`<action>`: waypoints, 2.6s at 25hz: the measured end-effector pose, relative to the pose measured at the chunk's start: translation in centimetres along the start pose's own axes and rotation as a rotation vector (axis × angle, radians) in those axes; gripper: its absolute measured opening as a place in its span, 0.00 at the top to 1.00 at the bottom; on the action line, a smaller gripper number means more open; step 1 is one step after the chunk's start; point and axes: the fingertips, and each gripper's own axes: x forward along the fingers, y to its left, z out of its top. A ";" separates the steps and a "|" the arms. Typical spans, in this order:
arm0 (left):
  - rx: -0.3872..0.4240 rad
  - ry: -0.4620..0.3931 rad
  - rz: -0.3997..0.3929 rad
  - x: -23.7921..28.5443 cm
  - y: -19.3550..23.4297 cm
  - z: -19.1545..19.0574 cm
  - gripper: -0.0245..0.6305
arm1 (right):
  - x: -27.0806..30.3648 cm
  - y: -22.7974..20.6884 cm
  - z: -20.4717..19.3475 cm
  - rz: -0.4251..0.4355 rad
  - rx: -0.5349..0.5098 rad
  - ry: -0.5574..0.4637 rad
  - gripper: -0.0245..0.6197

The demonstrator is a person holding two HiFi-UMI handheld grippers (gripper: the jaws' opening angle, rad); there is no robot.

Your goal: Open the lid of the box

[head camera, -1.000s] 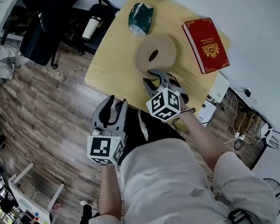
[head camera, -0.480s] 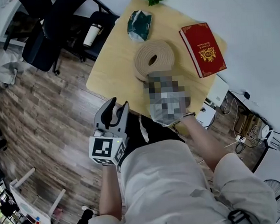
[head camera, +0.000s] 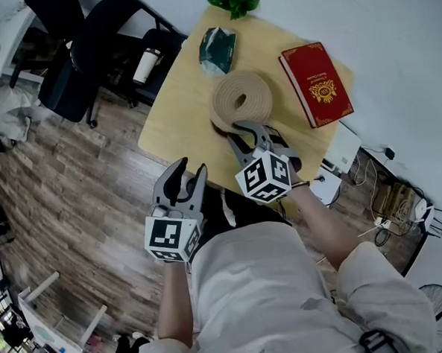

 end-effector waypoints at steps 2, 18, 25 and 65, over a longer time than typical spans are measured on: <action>0.005 -0.002 -0.004 0.1 -0.1 0.3 0.75 | -0.3 -0.3 0.1 -0.002 -0.007 -0.006 0.82; 0.028 -0.019 -0.031 0.2 -0.9 1.8 0.75 | -2.3 -2.8 1.5 -0.049 -0.048 -0.032 0.84; 0.042 -0.047 -0.037 -0.1 -1.4 2.6 0.75 | -3.6 -3.6 1.9 -0.079 -0.054 -0.045 0.84; 0.126 -0.124 -0.129 1.2 -4.0 8.3 0.75 | -18.4 -8.9 4.2 -0.264 0.334 -0.372 0.84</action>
